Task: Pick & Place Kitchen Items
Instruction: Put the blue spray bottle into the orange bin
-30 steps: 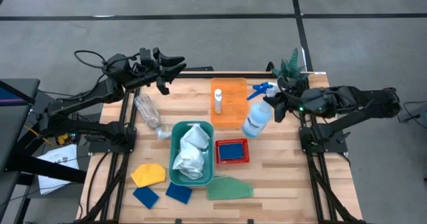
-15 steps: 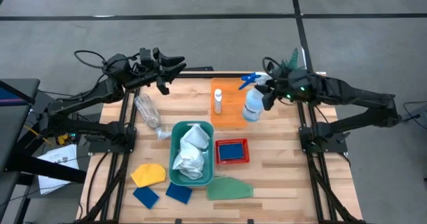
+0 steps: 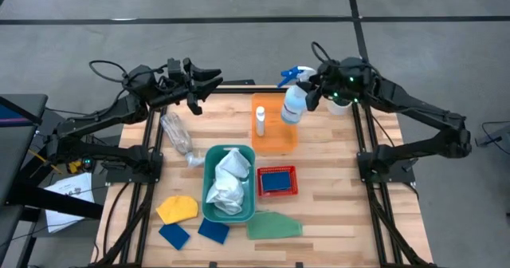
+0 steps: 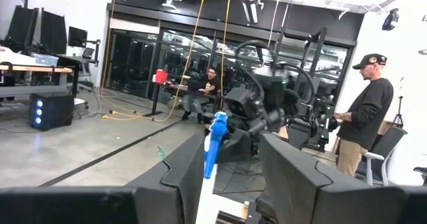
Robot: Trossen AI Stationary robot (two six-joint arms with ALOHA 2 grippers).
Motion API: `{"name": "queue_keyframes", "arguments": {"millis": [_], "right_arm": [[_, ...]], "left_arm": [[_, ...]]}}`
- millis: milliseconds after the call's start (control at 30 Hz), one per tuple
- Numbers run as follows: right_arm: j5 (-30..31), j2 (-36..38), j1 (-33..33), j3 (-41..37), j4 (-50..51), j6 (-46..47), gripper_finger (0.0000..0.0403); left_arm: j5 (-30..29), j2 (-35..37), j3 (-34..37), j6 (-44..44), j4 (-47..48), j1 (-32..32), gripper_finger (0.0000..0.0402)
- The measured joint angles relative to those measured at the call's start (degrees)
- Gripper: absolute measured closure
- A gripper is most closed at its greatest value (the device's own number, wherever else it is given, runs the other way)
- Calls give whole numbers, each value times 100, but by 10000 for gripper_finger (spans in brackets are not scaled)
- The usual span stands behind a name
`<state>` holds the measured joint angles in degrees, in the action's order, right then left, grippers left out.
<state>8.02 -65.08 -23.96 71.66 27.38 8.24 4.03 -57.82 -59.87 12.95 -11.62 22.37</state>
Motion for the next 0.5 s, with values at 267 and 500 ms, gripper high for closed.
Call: {"name": "queue_keyframes", "arguments": {"millis": [267,500], "right_arm": [[-391,-461,-318,-11,-203,-419,275],[-655,-856,-404,-7,-824,-580,275]], "left_arm": [[-29,2,2,-5,0,0,262],[-63,2,2,-7,0,0,262]]}}
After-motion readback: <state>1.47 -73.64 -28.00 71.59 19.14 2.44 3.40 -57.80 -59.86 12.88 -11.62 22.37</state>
